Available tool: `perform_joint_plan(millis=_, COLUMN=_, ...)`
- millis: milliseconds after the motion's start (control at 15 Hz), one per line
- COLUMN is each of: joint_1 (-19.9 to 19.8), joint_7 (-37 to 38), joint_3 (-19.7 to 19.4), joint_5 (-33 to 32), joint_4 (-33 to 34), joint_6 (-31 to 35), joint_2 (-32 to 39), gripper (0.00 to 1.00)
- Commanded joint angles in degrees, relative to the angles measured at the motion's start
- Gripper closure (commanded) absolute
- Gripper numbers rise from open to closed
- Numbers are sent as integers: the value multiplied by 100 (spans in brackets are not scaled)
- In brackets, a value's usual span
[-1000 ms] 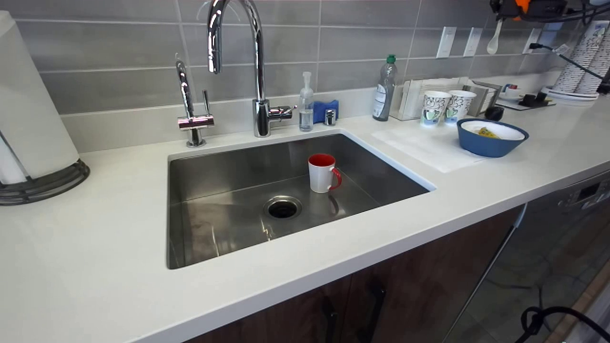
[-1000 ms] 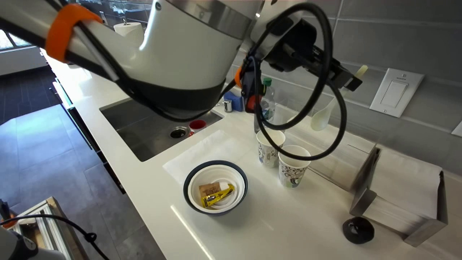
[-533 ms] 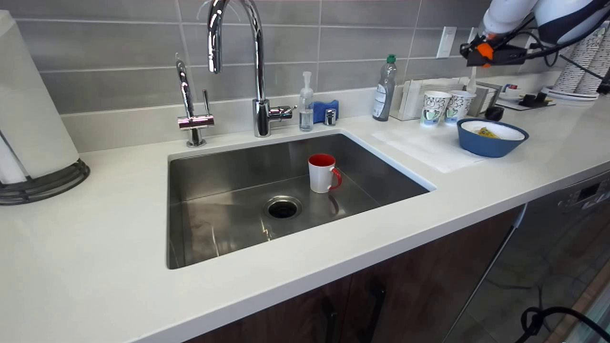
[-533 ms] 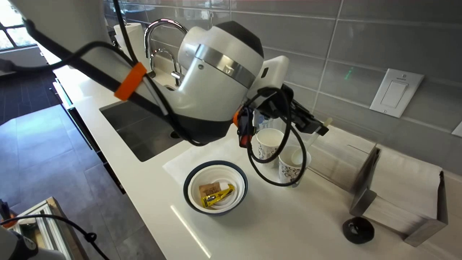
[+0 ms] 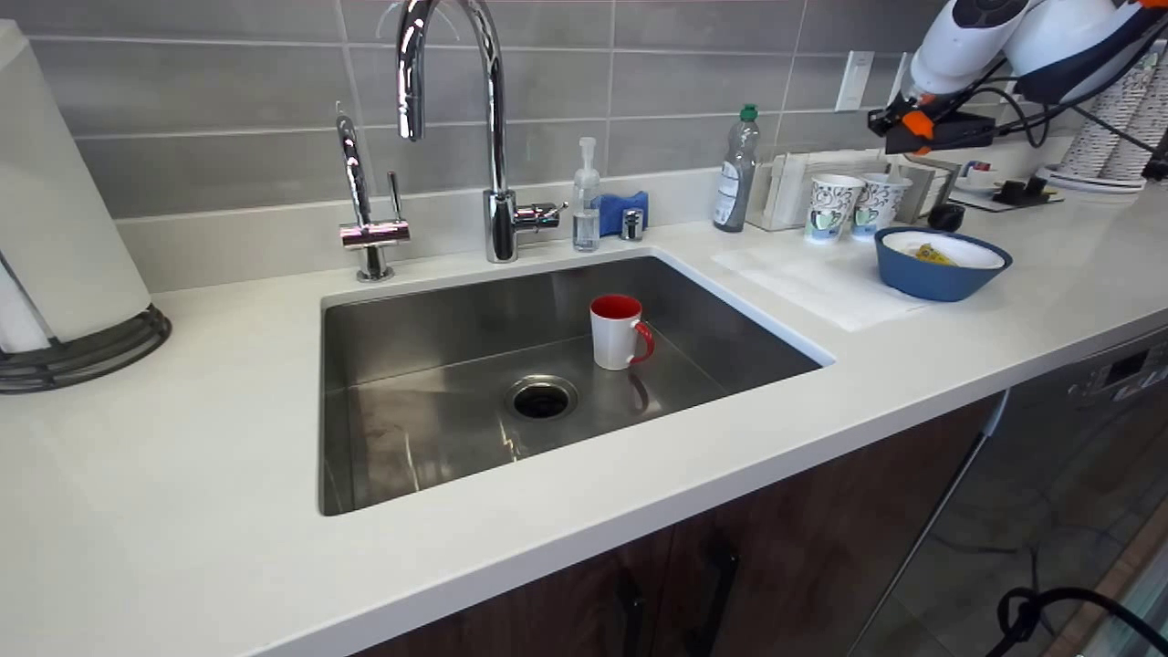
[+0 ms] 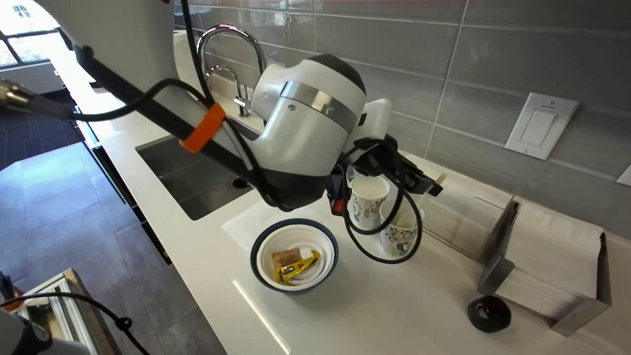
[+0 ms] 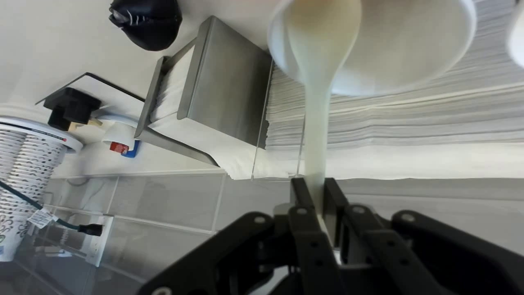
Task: Put the spoon into the cup on the right
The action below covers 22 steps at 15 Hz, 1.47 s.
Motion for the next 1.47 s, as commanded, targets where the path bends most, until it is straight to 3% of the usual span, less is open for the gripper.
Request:
perform_joint_plan(millis=0, joint_1=-77, joint_7=425, joint_3=65, joint_5=-255, joint_4=152, joint_6=266, joint_2=220, gripper=97)
perform_joint_plan(millis=133, joint_1=-81, joint_7=340, joint_3=59, joint_5=-220, joint_4=146, joint_6=318, joint_2=312, gripper=97)
perform_joint_plan(millis=200, joint_1=-85, joint_7=261, joint_3=53, joint_5=-188, joint_4=144, joint_6=362, joint_2=361, gripper=86)
perform_joint_plan(millis=267, joint_1=-92, joint_7=228, joint_3=53, joint_5=-185, joint_4=157, joint_6=402, joint_2=399, gripper=61)
perform_joint_plan(millis=333, joint_1=-91, joint_7=203, joint_3=53, joint_5=-147, joint_4=137, joint_6=417, joint_2=388, gripper=61)
perform_joint_plan(millis=467, joint_1=-95, joint_7=142, joint_3=49, joint_5=-84, joint_4=95, joint_6=495, joint_2=326, gripper=51)
perform_joint_plan(millis=800, joint_1=-82, joint_7=-330, joint_3=-11, joint_5=217, joint_4=-230, joint_6=927, joint_2=-212, gripper=16)
perform_joint_plan(millis=933, joint_1=-73, joint_7=-1130, joint_3=-166, joint_5=749, joint_4=-567, joint_6=1168, joint_2=-536, gripper=2)
perform_joint_plan(millis=1133, joint_1=2, joint_7=-2548, joint_3=-486, joint_5=1751, joint_4=-1318, joint_6=1496, joint_2=-883, gripper=0)
perform_joint_plan(millis=1400, joint_1=125, joint_7=-4220, joint_3=-712, joint_5=2819, joint_4=-2343, joint_6=1212, joint_2=-1313, gripper=0)
